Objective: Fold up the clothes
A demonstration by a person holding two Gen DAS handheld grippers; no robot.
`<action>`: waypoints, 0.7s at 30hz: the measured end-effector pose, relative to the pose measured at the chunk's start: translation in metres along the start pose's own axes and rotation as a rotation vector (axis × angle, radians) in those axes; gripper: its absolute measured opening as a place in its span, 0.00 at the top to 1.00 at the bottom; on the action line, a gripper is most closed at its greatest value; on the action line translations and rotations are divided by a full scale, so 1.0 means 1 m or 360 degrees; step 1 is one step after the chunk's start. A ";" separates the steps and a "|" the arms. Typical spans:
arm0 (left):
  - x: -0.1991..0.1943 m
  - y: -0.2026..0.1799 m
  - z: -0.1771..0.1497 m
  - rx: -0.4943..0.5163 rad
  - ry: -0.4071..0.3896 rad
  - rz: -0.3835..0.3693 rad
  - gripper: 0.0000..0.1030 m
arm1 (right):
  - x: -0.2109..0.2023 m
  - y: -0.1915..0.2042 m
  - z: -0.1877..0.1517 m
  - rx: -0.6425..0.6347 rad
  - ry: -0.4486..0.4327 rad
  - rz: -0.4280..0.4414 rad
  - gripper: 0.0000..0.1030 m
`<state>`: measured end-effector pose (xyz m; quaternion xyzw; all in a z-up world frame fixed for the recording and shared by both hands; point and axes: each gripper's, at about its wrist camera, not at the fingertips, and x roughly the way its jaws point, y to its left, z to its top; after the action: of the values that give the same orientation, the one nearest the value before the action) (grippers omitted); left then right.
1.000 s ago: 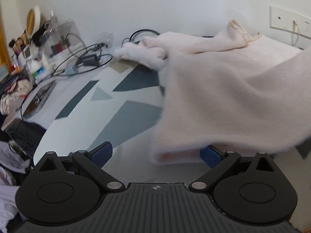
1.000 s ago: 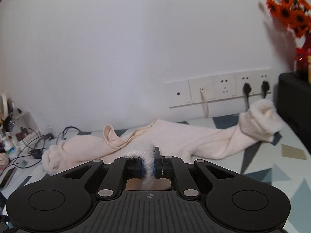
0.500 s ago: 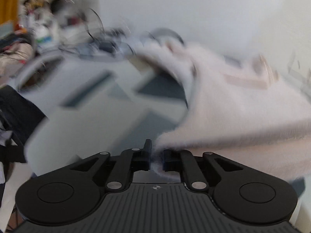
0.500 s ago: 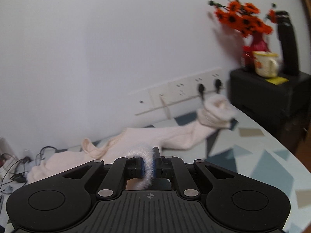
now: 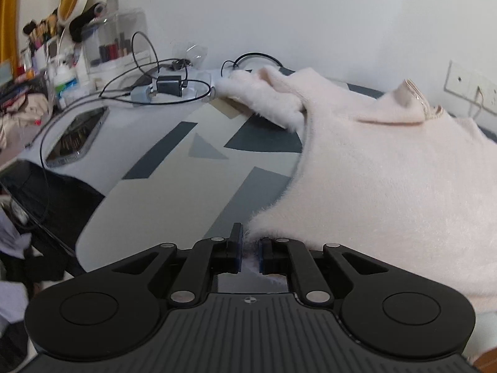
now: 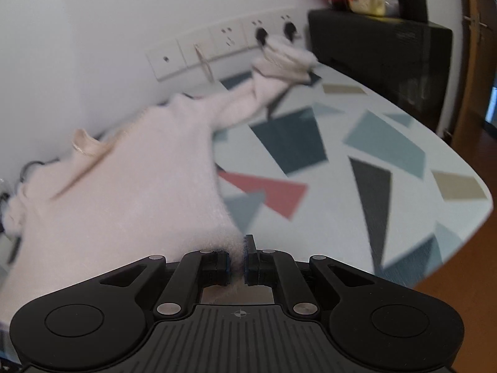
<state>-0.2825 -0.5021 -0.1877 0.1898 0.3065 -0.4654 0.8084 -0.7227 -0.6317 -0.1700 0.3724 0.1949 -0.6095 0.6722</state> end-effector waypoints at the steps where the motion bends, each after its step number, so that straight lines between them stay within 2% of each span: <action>1: -0.003 -0.001 0.001 0.0020 0.0000 -0.0007 0.90 | -0.005 -0.001 0.001 0.0007 -0.0023 -0.0004 0.94; 7: -0.023 -0.001 0.002 0.0102 -0.0042 -0.0086 0.90 | -0.034 -0.006 0.008 0.0048 -0.0156 -0.0031 0.94; 10: -0.022 0.003 -0.009 0.0100 0.0030 -0.0097 0.90 | -0.042 -0.009 0.001 0.0028 -0.0119 -0.0043 0.94; 15: -0.020 0.008 -0.030 0.0099 0.0154 -0.0110 0.90 | -0.033 -0.016 -0.031 0.0027 0.0012 -0.0100 0.94; 21: -0.029 0.004 -0.043 0.0184 0.0219 -0.0149 0.90 | -0.035 -0.028 -0.053 0.0052 0.0027 -0.0130 0.94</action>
<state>-0.3040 -0.4561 -0.1998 0.2531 0.3423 -0.5055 0.7505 -0.7459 -0.5687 -0.1866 0.3802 0.2055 -0.6364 0.6389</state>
